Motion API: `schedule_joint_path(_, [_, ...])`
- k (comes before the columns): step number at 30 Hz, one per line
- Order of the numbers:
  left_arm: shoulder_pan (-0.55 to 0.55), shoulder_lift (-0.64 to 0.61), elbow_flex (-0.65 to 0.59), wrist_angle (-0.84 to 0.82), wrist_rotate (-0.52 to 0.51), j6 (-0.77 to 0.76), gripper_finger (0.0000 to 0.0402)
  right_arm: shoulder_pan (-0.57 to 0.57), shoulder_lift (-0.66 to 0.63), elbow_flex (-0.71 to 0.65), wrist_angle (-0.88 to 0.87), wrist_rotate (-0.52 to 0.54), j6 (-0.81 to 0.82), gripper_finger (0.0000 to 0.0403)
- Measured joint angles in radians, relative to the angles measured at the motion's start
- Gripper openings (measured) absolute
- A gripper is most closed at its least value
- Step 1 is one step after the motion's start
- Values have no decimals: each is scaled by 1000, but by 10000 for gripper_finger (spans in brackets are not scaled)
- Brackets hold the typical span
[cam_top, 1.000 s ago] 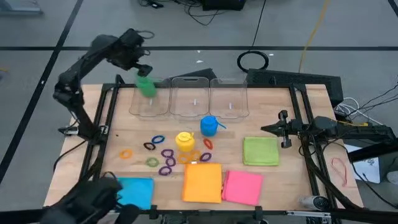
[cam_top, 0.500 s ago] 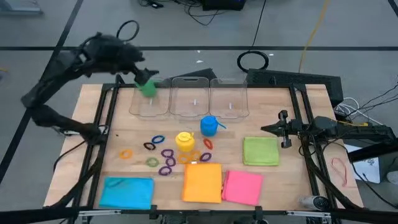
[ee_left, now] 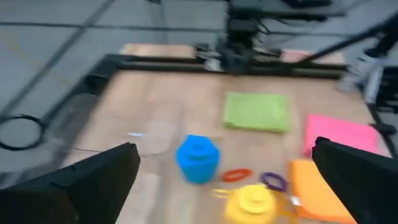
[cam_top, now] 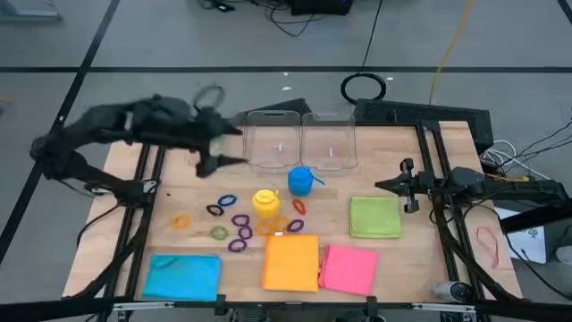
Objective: Pick & Place Sports Items
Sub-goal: Put the yellow tumbler into the left transparent container
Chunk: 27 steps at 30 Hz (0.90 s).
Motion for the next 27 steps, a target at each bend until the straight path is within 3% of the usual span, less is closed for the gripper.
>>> schedule_joint_path(8, [-76, 126, 0, -109, -1, 1, 390, 0, 0, 0, 0, 0, 0, 0])
schedule_joint_path(18, [-85, 322, 0, -268, -12, 57, 390, 0, 0, 0, 0, 0, 0, 0])
schedule_joint_path(27, [-82, 414, 0, -304, -27, 68, 390, 0, 0, 0, 0, 0, 0, 0])
